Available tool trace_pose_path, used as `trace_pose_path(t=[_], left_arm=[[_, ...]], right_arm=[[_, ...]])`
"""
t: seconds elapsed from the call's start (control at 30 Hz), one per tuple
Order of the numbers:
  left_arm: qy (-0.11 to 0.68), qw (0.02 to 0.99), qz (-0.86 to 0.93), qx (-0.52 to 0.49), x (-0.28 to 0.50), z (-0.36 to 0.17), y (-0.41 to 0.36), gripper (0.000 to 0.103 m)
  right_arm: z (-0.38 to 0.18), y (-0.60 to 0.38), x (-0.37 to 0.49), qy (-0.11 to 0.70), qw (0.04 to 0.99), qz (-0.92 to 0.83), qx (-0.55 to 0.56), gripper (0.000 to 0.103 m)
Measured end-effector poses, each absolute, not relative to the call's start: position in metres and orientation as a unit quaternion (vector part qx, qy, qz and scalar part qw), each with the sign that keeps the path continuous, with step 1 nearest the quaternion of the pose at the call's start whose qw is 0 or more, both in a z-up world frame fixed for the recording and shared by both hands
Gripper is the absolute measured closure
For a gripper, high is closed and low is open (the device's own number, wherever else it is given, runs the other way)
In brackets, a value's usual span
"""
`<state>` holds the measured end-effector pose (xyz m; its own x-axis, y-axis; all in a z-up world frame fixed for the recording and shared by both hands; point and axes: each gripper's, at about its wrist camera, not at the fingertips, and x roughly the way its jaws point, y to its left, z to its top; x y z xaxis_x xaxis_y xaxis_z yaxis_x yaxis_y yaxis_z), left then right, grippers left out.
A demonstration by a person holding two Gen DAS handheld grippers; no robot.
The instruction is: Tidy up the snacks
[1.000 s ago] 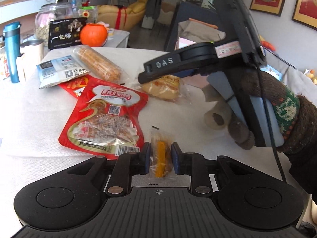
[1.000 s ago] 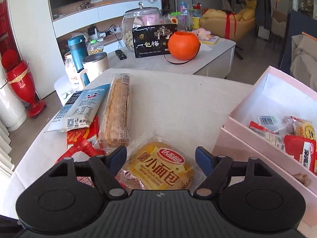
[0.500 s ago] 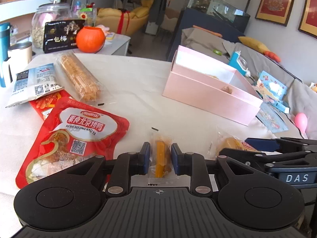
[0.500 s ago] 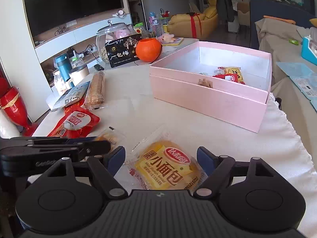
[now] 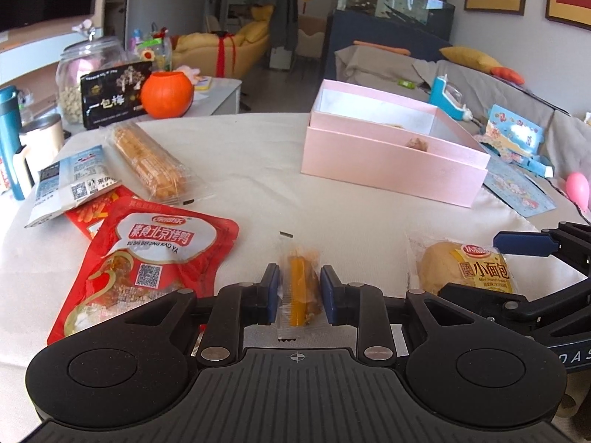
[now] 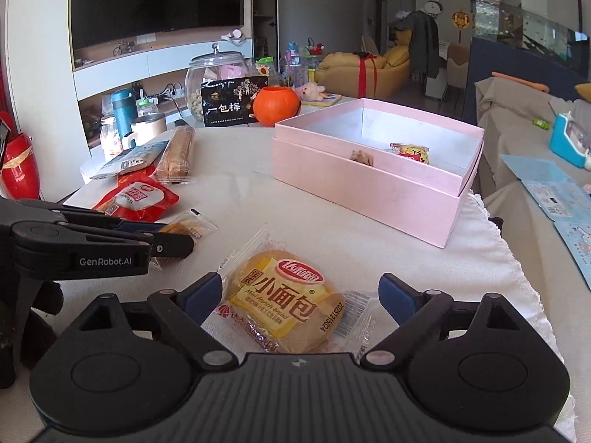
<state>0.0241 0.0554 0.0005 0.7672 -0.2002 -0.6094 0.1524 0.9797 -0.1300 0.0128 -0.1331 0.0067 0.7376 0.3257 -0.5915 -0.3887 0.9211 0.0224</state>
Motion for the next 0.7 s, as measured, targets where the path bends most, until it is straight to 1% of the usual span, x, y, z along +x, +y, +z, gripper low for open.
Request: trace_pose_path(t=[0.1, 0.2, 0.3, 0.37, 0.5, 0.57, 0.7], left_arm=[[0.334, 0.935, -0.109, -0.055, 0.024, 0.006, 0.063, 0.073], [0.289, 0.949, -0.1, -0.082, 0.016, 0.026, 0.086, 0.073], [0.247, 0.964, -0.044, -0.084, 0.013, 0.043, 0.116, 0.073], [0.259, 0.962, -0.005, -0.088, 0.024, 0.045, 0.14, 0.073], [0.332, 0.937, 0.013, -0.108, 0.05, 0.03, 0.171, 0.073], [0.35, 0.93, -0.012, -0.11, 0.051, 0.024, 0.168, 0.073], [0.353, 0.931, -0.085, -0.037, 0.04, 0.019, 0.133, 0.072]], right_arm=[[0.006, -0.131, 0.017, 0.313, 0.928, 0.197, -0.052, 0.006], [0.004, -0.134, 0.023, 0.323, 0.924, 0.199, -0.039, 0.003], [0.002, -0.139, 0.027, 0.331, 0.922, 0.202, -0.018, 0.002], [0.001, -0.142, 0.028, 0.334, 0.921, 0.202, -0.009, 0.001], [0.0, -0.143, 0.028, 0.336, 0.92, 0.201, -0.003, 0.0], [0.0, -0.143, 0.027, 0.336, 0.92, 0.2, -0.004, 0.0], [0.0, -0.143, 0.027, 0.336, 0.92, 0.201, -0.003, 0.0]])
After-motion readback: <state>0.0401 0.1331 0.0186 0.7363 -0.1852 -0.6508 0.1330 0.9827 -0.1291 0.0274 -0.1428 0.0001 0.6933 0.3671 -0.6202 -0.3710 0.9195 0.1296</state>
